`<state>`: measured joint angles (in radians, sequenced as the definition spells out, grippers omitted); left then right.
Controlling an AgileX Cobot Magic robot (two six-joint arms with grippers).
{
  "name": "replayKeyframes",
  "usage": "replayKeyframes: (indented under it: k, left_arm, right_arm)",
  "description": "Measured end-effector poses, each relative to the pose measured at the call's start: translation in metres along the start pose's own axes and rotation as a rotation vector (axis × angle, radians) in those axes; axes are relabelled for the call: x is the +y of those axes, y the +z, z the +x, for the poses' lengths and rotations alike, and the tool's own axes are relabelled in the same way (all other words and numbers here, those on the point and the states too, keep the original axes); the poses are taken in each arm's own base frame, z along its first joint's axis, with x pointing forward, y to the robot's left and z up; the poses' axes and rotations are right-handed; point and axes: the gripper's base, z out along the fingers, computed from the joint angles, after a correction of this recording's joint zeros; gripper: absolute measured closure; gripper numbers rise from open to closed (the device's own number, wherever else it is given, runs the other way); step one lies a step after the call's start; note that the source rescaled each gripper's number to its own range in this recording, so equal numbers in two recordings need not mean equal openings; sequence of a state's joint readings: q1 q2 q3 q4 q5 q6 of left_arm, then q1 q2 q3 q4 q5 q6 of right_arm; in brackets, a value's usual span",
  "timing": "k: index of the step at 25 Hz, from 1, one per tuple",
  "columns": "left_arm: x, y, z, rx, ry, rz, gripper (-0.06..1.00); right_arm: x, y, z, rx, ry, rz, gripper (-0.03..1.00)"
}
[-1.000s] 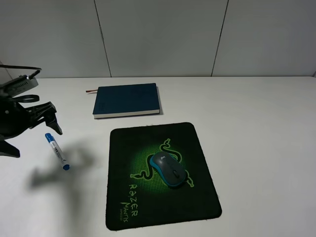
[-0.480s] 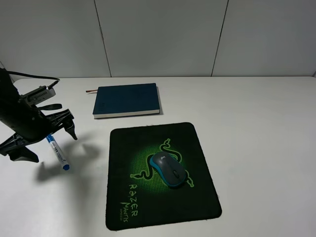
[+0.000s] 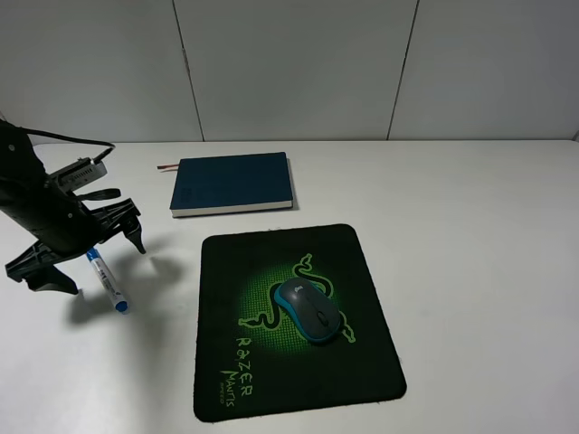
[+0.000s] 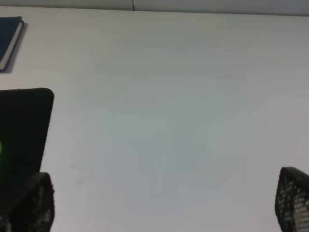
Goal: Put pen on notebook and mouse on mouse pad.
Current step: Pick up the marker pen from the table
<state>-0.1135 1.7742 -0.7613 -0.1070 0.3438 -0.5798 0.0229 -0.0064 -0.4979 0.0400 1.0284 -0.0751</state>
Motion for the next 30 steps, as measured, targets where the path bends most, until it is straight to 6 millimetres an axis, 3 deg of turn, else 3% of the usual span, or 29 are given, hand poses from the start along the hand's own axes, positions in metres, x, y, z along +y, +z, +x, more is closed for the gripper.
replayKeyframes:
  k: [7,15,19,27,30]
  left_arm:
    - [0.001,0.007,0.0,0.008,-0.022,-0.009,0.0]
    - [0.002,0.013,0.0,0.026,-0.016,-0.03,0.2]
    - [0.002,0.013,0.0,0.028,-0.016,-0.031,0.38]
    - [0.001,0.015,-0.001,0.02,-0.021,-0.025,0.9]
    - [0.001,0.015,-0.002,0.015,-0.024,-0.019,0.94]
  right_arm:
    - [0.0,0.0,0.0,0.0,0.0,0.0,-0.03]
    - [0.0,0.0,0.0,0.0,0.0,0.0,-0.03]
    - [0.0,0.0,0.0,0.0,0.0,0.0,-0.03]
    - [0.0,0.0,0.0,0.0,0.001,-0.001,-0.03]
    - [0.0,0.0,0.0,0.0,0.001,-0.001,-0.03]
